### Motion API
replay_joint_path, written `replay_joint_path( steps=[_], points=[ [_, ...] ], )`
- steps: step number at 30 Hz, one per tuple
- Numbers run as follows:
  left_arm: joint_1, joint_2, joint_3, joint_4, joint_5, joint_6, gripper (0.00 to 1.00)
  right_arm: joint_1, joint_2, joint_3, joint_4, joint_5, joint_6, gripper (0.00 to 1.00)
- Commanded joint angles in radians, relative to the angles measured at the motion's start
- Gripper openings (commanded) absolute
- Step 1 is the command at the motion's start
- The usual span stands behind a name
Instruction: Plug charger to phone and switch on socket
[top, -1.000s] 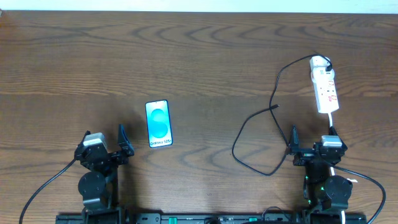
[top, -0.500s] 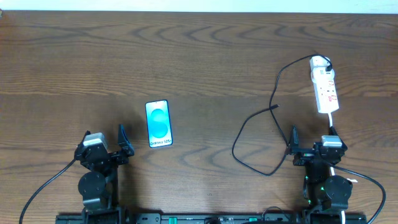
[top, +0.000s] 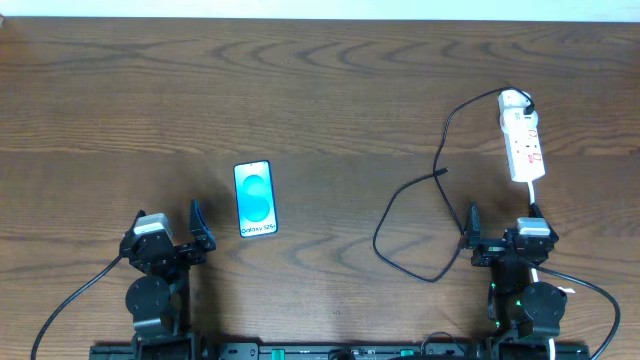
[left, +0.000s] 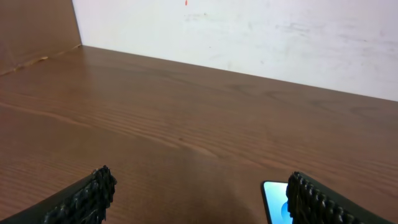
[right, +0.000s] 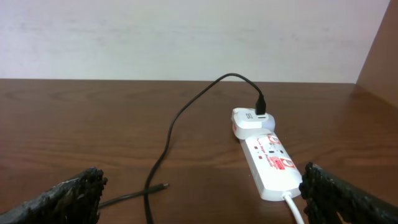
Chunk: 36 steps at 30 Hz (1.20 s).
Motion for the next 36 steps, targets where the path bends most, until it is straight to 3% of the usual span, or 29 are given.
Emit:
replay_joint_path(
  steps=[1,36],
  points=[
    [-0.005,0.001,-0.016,-0.042,-0.01,0.021,0.9,0.005,-0.007,-0.001,-0.005,0.008,-0.012,0.99],
    [-0.005,0.006,-0.016,-0.027,-0.035,0.039,0.91,0.005,-0.007,-0.001,-0.005,0.008,-0.012,0.99]
  ],
)
